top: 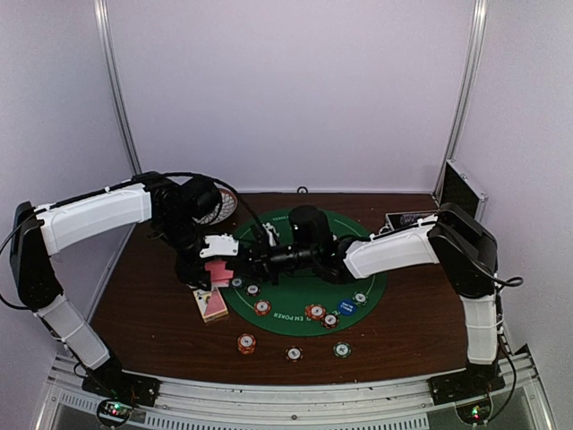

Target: Distribute texas hold em gaming equipment

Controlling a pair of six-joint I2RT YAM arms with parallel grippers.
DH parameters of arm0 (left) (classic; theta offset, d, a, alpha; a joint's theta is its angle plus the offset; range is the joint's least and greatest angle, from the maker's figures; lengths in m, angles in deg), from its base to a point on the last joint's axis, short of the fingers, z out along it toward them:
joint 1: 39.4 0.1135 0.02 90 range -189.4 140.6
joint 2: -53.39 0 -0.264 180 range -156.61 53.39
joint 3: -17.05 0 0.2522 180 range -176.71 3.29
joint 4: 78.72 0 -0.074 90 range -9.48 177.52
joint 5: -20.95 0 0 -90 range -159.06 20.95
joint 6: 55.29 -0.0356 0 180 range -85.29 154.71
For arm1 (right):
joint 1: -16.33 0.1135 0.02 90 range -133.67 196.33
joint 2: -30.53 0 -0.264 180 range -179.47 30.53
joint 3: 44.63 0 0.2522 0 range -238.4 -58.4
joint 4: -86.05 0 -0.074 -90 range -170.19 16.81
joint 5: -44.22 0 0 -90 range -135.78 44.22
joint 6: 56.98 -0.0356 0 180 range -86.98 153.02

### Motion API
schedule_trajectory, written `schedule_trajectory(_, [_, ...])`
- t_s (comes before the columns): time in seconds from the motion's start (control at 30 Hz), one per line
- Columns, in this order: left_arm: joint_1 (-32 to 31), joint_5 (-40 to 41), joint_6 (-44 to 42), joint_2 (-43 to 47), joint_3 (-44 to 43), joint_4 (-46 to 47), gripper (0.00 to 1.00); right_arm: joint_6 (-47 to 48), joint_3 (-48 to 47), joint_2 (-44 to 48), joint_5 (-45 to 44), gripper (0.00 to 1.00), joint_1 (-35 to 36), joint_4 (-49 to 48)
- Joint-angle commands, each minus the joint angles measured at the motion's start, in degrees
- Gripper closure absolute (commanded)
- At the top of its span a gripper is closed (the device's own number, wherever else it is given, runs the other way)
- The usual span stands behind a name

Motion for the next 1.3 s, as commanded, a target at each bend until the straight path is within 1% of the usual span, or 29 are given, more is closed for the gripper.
schedule_trajectory(0.0, [0.2,-0.7,0.9,1.7,-1.1,-0.1,0.95,-0.8,1.4,2.0,0.4,0.89,-0.2,-3.7])
schedule_trajectory(0.27, [0.3,-1.3,1.5,2.3,-2.5,-0.5,0.96,-1.9,3.0,2.0,0.4,1.0,-0.2,-5.8])
schedule_trajectory(0.4, [0.8,-2.1,1.8,2.8,-2.7,-0.7,0.99,-1.9,4.7,3.4,0.0,1.0,-0.7,-6.6])
schedule_trajectory(0.57, [1.6,-2.6,1.9,3.5,-3.3,-1.4,1.0,-2.0,7.7,5.6,-0.2,1.0,-1.6,-7.9])
schedule_trajectory(0.8, [3.1,-4.4,2.4,4.6,-3.2,-1.9,1.0,-4.4,10.1,6.9,0.1,1.0,-2.7,-13.2])
schedule_trajectory(1.27, [6.9,-5.4,1.8,7.3,-1.1,-2.9,1.0,-4.2,9.8,5.5,2.5,1.0,-6.8,-12.2])
